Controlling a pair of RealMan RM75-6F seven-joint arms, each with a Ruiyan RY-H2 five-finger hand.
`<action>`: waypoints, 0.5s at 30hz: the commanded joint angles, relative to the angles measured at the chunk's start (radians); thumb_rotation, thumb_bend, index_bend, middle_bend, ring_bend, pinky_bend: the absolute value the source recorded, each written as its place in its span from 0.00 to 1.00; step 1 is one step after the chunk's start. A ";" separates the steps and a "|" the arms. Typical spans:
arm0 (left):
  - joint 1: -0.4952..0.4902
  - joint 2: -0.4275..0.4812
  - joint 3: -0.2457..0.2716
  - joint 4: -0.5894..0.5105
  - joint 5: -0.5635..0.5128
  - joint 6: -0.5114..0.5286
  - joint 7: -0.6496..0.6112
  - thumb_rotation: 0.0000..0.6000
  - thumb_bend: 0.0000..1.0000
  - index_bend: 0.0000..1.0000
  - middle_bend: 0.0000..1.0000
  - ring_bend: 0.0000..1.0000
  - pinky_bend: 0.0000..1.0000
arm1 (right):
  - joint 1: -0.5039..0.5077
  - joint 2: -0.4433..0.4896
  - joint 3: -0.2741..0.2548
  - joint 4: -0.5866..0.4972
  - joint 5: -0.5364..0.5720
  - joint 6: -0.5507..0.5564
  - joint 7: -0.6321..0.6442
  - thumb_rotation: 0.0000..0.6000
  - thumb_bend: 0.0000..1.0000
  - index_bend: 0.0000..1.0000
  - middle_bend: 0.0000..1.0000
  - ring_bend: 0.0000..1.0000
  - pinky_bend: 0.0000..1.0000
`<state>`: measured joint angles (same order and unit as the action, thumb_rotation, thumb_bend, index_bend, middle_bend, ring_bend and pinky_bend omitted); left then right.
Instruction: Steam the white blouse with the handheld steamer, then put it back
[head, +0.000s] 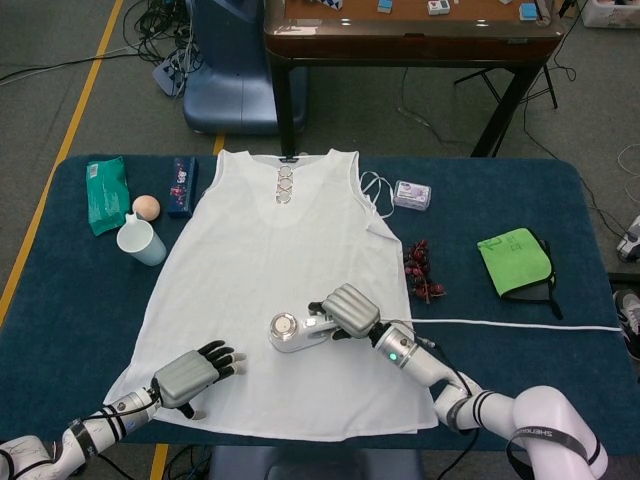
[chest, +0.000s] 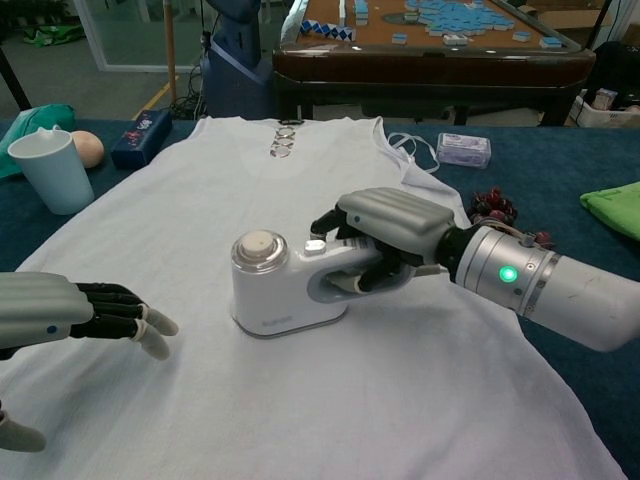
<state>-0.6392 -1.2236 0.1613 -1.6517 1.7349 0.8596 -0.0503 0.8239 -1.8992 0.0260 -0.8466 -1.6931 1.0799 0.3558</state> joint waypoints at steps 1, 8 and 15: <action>-0.001 0.001 0.003 -0.002 -0.002 0.002 0.002 1.00 0.13 0.15 0.08 0.06 0.00 | 0.008 -0.019 -0.012 0.019 -0.013 0.011 0.019 1.00 0.68 0.79 0.90 0.92 0.81; -0.003 0.004 0.010 -0.006 -0.013 0.000 0.010 1.00 0.13 0.15 0.08 0.06 0.00 | 0.022 -0.038 -0.045 0.026 -0.044 0.029 0.041 1.00 0.68 0.79 0.90 0.92 0.81; -0.004 0.007 0.016 -0.014 -0.022 0.000 0.024 1.00 0.13 0.15 0.08 0.06 0.00 | 0.018 -0.018 -0.078 -0.015 -0.071 0.057 0.038 1.00 0.68 0.79 0.90 0.92 0.81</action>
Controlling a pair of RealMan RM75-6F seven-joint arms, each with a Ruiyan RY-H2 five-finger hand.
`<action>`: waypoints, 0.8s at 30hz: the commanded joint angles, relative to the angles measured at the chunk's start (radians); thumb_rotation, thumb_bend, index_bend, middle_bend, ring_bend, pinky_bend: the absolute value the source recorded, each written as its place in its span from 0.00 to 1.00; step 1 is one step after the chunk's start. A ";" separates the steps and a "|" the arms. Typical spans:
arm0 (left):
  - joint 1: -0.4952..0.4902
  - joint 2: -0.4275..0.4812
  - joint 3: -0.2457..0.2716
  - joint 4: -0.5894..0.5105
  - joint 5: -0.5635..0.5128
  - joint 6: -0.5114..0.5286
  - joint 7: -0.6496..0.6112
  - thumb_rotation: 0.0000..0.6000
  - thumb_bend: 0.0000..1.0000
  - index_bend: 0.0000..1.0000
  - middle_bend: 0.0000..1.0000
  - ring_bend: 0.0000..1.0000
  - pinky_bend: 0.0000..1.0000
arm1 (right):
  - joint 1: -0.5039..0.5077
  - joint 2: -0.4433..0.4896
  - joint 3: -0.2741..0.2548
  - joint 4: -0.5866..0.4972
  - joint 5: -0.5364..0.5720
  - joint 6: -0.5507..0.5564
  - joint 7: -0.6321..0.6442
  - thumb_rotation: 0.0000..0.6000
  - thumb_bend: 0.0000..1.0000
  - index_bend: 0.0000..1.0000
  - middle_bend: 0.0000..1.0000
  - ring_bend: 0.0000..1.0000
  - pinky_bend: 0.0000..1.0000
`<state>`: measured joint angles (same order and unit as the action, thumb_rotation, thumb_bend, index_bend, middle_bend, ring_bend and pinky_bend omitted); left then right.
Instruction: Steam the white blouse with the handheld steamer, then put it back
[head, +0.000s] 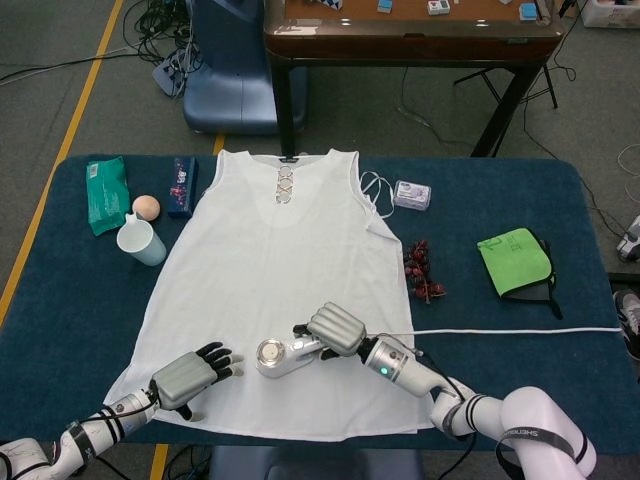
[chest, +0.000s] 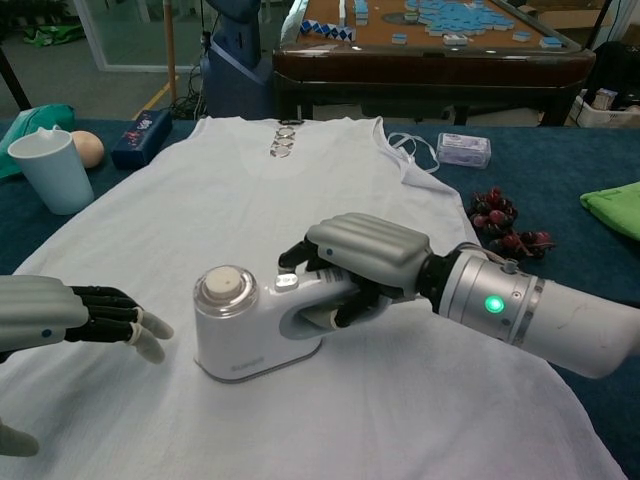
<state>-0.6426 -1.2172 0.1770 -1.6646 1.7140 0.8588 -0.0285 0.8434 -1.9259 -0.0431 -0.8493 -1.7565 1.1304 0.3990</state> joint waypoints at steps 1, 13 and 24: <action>0.000 0.001 0.001 -0.003 -0.001 0.002 0.004 1.00 0.13 0.15 0.08 0.06 0.00 | -0.003 0.014 -0.013 -0.020 -0.010 0.011 -0.009 1.00 0.68 0.79 0.90 0.92 0.81; -0.003 0.009 0.006 -0.024 -0.006 0.005 0.028 1.00 0.13 0.15 0.08 0.06 0.00 | -0.032 0.071 -0.015 -0.026 0.016 0.027 -0.035 1.00 0.68 0.79 0.90 0.92 0.81; -0.006 0.009 0.009 -0.033 -0.012 0.003 0.040 1.00 0.13 0.15 0.08 0.06 0.00 | -0.067 0.101 -0.010 0.024 0.042 0.047 -0.045 1.00 0.68 0.79 0.90 0.92 0.81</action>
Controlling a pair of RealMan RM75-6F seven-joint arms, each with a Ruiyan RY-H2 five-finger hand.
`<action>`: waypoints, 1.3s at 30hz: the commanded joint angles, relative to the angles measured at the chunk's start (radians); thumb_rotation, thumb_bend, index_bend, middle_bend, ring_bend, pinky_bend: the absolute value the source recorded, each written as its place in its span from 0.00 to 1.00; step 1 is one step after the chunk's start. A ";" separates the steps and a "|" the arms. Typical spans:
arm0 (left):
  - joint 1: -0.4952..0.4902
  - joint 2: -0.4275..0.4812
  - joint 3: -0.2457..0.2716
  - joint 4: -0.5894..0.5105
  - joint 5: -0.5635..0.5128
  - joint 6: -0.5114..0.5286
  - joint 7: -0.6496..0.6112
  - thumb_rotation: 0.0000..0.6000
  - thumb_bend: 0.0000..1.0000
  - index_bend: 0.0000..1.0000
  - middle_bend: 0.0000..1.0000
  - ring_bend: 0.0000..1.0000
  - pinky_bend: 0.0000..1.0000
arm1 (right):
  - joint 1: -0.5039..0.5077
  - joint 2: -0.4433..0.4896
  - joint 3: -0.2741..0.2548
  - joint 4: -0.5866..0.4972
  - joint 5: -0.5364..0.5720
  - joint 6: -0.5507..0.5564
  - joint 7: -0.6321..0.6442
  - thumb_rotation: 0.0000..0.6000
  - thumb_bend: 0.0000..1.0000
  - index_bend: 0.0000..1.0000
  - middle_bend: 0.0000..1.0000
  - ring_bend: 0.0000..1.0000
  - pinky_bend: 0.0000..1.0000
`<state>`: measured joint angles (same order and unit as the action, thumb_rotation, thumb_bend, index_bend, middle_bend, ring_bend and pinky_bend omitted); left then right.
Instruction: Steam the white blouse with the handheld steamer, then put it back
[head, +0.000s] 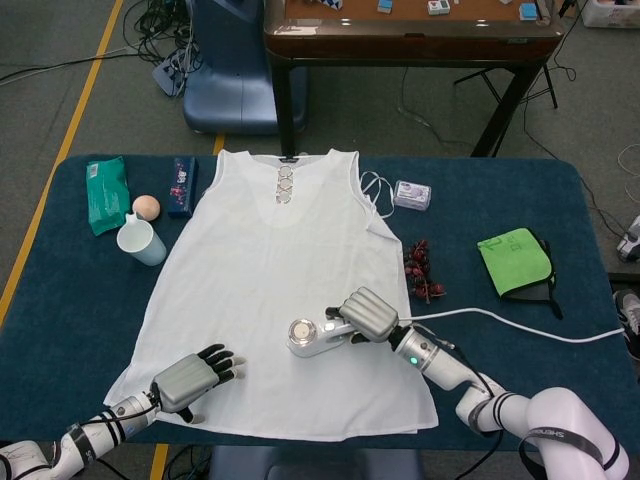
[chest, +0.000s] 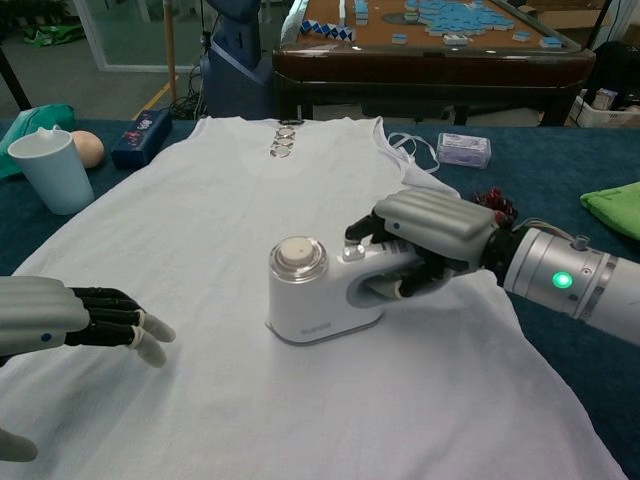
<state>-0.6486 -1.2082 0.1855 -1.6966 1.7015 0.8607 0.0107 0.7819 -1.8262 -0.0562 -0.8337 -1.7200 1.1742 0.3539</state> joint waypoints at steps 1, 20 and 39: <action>0.000 0.001 0.001 -0.001 0.000 0.001 0.002 1.00 0.13 0.15 0.08 0.06 0.00 | -0.007 0.000 0.004 0.011 0.008 0.003 0.002 1.00 0.68 0.79 0.90 0.92 0.81; 0.006 0.012 0.004 -0.020 -0.009 0.009 0.025 1.00 0.13 0.15 0.08 0.06 0.00 | -0.023 -0.009 -0.069 -0.043 -0.069 0.052 0.043 1.00 0.68 0.79 0.90 0.92 0.81; 0.007 0.015 0.008 -0.022 -0.009 0.012 0.027 1.00 0.13 0.15 0.08 0.06 0.00 | -0.024 -0.002 -0.068 -0.042 -0.084 0.049 -0.001 1.00 0.68 0.79 0.90 0.92 0.81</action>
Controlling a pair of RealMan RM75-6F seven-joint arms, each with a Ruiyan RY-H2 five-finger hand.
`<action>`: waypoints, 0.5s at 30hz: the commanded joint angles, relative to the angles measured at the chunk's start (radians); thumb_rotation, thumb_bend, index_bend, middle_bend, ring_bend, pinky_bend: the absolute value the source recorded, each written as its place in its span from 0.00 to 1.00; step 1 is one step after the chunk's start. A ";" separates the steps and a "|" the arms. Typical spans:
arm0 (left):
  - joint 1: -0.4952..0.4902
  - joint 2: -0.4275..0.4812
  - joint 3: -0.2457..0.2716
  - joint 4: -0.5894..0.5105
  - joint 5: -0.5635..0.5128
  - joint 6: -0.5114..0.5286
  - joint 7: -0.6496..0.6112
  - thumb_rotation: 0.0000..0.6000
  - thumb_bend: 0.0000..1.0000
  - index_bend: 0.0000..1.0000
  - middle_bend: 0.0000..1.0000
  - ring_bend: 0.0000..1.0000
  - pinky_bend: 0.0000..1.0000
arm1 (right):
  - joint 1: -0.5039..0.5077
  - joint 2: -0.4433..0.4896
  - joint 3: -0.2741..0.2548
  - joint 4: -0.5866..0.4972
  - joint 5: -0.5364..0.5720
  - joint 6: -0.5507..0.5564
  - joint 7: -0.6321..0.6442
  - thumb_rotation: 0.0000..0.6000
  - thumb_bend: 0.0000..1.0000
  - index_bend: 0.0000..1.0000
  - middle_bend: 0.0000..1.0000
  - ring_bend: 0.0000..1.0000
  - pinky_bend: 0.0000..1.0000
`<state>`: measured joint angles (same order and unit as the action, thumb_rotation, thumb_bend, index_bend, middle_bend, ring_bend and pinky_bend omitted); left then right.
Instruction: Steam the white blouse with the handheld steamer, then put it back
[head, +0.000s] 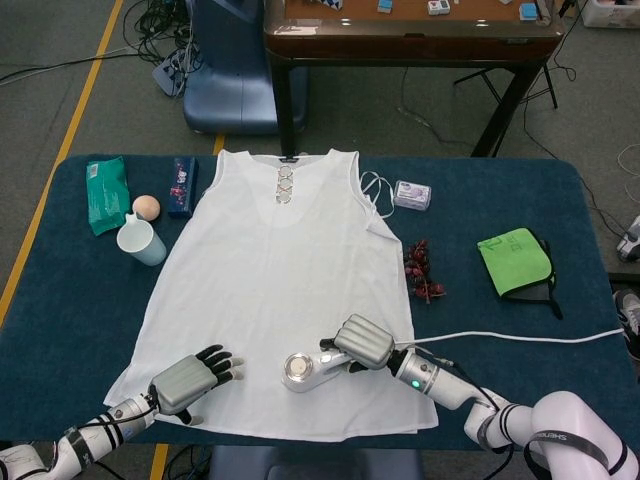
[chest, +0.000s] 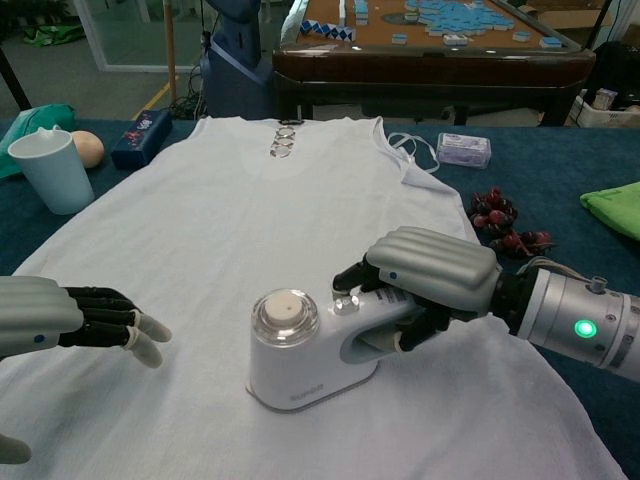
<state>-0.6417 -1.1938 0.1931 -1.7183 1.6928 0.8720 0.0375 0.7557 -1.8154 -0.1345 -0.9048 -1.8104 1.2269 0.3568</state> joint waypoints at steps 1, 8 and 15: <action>0.000 0.001 0.001 0.000 0.000 0.001 0.000 1.00 0.13 0.15 0.08 0.06 0.00 | 0.003 -0.019 0.015 0.045 0.009 -0.003 -0.004 1.00 0.68 0.79 0.90 0.92 0.81; 0.001 0.003 0.001 0.001 0.001 0.002 -0.003 1.00 0.13 0.15 0.08 0.06 0.00 | 0.006 -0.054 0.043 0.133 0.034 -0.004 0.018 1.00 0.68 0.79 0.90 0.92 0.81; 0.001 0.006 0.002 0.001 0.001 0.002 -0.005 1.00 0.13 0.15 0.08 0.06 0.00 | 0.013 -0.065 0.058 0.171 0.050 -0.010 0.023 1.00 0.68 0.79 0.90 0.92 0.81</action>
<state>-0.6411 -1.1878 0.1950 -1.7174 1.6942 0.8741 0.0329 0.7679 -1.8802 -0.0766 -0.7344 -1.7607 1.2170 0.3797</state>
